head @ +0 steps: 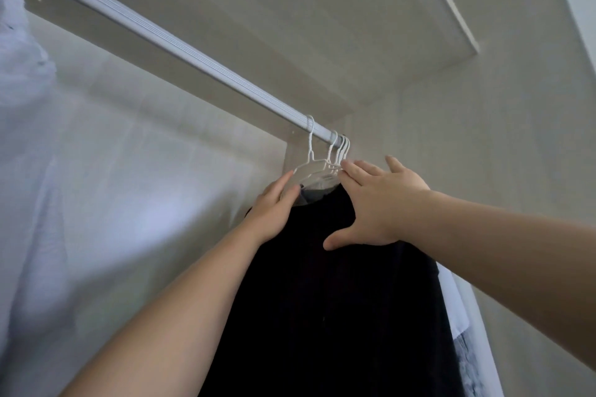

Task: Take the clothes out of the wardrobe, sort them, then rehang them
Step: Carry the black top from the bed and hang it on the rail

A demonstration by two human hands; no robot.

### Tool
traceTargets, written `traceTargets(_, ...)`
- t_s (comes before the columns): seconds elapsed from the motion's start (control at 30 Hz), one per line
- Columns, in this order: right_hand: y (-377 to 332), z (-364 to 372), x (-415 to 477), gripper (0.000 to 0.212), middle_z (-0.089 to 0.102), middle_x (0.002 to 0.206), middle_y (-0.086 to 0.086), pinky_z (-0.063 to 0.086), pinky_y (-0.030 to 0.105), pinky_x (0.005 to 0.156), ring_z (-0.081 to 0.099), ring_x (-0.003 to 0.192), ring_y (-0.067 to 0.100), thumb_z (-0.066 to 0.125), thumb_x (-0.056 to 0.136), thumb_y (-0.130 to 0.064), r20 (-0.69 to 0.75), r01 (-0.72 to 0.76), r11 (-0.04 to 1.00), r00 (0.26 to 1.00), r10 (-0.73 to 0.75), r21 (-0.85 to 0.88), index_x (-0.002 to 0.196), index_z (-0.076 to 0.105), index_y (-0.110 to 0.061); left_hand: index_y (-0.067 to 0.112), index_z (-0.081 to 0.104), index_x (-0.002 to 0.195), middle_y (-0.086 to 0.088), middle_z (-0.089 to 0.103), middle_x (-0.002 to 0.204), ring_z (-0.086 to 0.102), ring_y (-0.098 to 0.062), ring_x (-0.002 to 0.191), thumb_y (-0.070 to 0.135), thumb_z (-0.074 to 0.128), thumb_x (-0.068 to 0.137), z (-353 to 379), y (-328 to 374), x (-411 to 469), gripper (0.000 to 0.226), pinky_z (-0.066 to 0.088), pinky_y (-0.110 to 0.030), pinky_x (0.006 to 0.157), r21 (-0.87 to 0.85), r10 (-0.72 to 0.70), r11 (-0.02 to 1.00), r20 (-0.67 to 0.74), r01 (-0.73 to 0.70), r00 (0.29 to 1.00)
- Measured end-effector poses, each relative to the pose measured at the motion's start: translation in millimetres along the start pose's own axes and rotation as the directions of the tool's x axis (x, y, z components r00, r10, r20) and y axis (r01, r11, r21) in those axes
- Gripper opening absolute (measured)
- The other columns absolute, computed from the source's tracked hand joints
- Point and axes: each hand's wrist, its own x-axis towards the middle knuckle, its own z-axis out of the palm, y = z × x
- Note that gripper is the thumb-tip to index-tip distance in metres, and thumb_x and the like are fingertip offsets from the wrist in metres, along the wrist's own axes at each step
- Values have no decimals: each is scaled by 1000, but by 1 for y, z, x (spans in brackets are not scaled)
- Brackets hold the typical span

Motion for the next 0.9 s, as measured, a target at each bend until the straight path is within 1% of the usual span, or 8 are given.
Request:
traceTargets(0.1,10,20,5,140,-9,164,-5,-5,55,119,-9,150,12,23,50,-104,22,-21,1000,1000,21,15,156,-6,-18,57,33,145,16,29,160,18,-20,152,75,38,86,23,-6,10,62,16,-45,123,32,-40,999,5,39,999)
traceTargets(0.2,17,35,8,143,-7,164,-5,-5,55,119,-8,150,13,24,47,-105,27,-36,999,999,35,23,156,-4,-16,57,27,147,10,26,163,13,-27,153,68,38,95,43,-12,18,54,11,-45,124,90,-64,994,3,64,998)
traceTargets(0.3,21,43,12,145,-4,164,-5,-2,54,119,-5,150,15,28,45,-105,18,-40,998,999,39,40,156,-1,-16,56,23,150,7,23,164,11,-29,153,65,35,97,58,-17,22,55,9,-45,124,120,-66,991,8,65,998)
traceTargets(0.43,23,51,15,144,1,164,-6,3,53,119,0,150,15,34,45,-104,-9,-48,997,999,48,53,156,5,-17,55,26,149,6,31,159,15,-28,150,63,38,97,69,-16,25,53,12,-40,119,88,-86,992,-8,86,996)
traceTargets(0.6,23,52,12,142,-7,164,-5,-1,54,119,-7,150,17,32,49,-103,-11,-65,996,998,66,53,156,-3,-17,57,28,147,4,28,163,25,-27,149,73,38,89,58,4,19,61,20,-40,118,125,-196,973,18,192,980)
traceTargets(0.7,20,52,0,135,-10,164,-2,1,55,119,-8,150,18,30,55,-101,-40,-76,995,996,79,62,156,-4,-18,52,35,147,8,35,159,34,-22,146,81,35,82,43,23,8,71,24,-39,116,124,-201,973,34,195,979)
traceTargets(0.8,20,47,-22,122,-8,164,-4,4,55,118,-7,150,18,28,63,-97,-65,-75,985,994,86,156,156,0,-23,52,37,145,12,39,156,37,-17,143,85,32,72,31,42,-12,80,28,-42,117,127,-166,979,45,159,985)
traceTargets(0.9,27,41,-47,99,-4,164,-6,6,54,119,-2,150,18,32,79,-84,-135,-83,965,984,119,249,155,5,-27,52,32,147,11,33,158,31,-15,145,79,35,80,32,58,-35,72,27,-38,116,156,-44,987,13,41,999)
